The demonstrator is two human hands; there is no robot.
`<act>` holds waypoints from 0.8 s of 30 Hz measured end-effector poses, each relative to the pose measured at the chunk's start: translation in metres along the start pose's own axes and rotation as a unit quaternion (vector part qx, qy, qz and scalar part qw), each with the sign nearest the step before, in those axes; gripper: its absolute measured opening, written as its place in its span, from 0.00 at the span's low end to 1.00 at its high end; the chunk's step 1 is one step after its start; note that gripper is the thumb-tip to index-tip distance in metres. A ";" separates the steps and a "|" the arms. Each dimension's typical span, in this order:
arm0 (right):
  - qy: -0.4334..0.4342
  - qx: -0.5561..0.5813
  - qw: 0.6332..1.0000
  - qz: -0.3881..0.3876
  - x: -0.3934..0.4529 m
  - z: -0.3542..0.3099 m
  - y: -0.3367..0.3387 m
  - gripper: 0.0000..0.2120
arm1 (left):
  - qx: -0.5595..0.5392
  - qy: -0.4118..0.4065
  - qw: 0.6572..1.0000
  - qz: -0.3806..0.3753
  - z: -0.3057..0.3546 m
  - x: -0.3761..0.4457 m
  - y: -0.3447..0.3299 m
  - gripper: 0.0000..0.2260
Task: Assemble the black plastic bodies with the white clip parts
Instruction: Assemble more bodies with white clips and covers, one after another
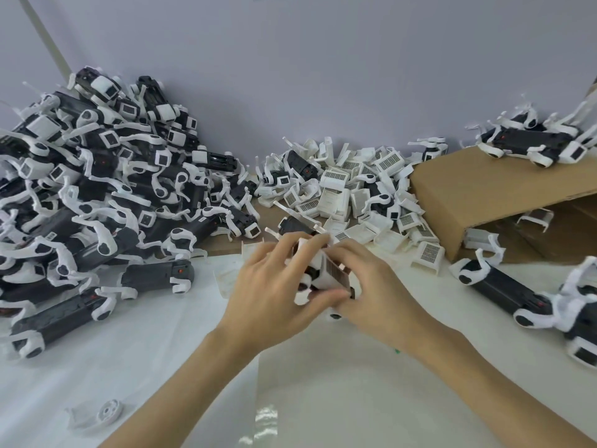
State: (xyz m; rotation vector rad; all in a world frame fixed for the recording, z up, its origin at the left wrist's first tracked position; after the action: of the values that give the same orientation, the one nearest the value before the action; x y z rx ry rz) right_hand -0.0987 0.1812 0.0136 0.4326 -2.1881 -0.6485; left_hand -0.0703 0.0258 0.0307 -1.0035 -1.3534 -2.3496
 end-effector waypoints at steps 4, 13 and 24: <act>0.022 -0.045 0.998 -0.035 0.001 -0.015 -0.001 0.22 | -0.053 -0.011 0.998 0.017 0.005 -0.001 0.004 0.25; -0.002 -0.069 0.997 0.040 -0.005 -0.023 -0.009 0.16 | -0.010 -0.003 0.999 0.048 0.013 0.003 0.005 0.13; 0.036 -0.022 0.999 0.025 -0.003 -0.017 -0.003 0.21 | -0.038 -0.015 0.999 0.024 0.005 0.001 0.003 0.02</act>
State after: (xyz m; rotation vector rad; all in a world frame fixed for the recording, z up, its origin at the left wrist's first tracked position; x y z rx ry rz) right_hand -0.0838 0.1755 0.0195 0.3722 -2.1055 -0.6427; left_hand -0.0676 0.0288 0.0353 -1.0838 -1.2441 -2.3758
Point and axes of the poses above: each hand's wrist, its own x-axis towards the middle knuckle, its own y-axis out of the back of the hand, z = x × y, the point moved 5 cm from there along x, towards the middle knuckle, and after that the axes turned 14 degrees about y, right-handed, at the moved point
